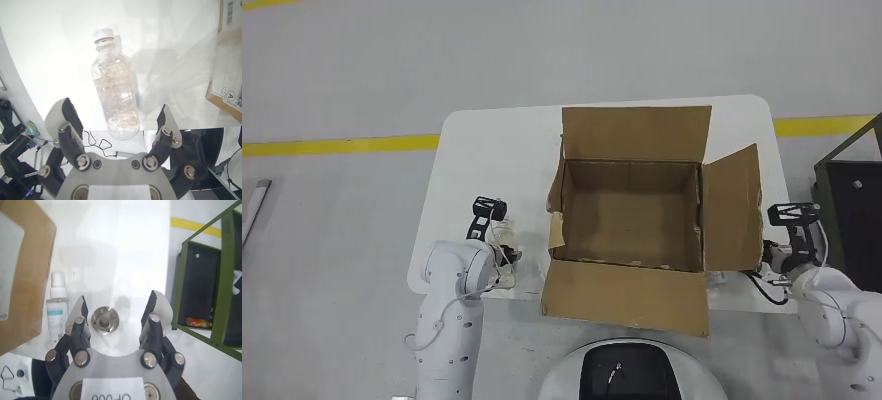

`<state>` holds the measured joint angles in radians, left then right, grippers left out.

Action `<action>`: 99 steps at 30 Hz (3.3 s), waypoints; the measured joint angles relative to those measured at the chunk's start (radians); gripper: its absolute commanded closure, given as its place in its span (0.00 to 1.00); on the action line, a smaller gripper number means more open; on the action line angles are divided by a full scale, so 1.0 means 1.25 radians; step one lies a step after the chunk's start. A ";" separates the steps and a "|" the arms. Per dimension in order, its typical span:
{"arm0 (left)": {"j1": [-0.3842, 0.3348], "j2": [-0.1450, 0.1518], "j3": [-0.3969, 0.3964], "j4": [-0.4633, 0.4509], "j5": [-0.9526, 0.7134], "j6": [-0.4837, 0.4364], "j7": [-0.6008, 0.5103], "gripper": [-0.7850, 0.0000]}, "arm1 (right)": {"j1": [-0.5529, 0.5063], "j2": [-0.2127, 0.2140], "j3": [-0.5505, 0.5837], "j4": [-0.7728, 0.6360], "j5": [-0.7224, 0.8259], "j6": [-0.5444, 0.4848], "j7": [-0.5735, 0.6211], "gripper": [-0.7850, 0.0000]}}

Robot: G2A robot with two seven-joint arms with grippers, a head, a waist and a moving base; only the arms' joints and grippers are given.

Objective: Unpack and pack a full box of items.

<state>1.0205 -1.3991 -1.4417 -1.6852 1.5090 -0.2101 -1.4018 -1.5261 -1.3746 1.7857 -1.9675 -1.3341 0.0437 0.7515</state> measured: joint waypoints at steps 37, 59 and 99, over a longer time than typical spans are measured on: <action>0.021 0.006 -0.009 -0.010 0.032 0.010 0.035 0.00 | 0.101 0.009 0.000 -0.147 0.066 0.027 -0.287 1.00; -0.027 0.008 0.029 0.145 0.093 0.063 0.070 1.00 | 0.120 0.019 -0.010 -0.113 0.083 0.025 -0.214 1.00; -0.008 0.024 -0.028 -0.183 -0.101 0.096 -0.004 1.00 | 0.189 0.064 0.078 0.086 0.824 0.003 0.206 1.00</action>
<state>1.0099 -1.3688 -1.4768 -1.9135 1.3831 -0.0905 -1.4068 -1.2903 -1.2952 1.8835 -1.8601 -0.3037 0.0476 1.0084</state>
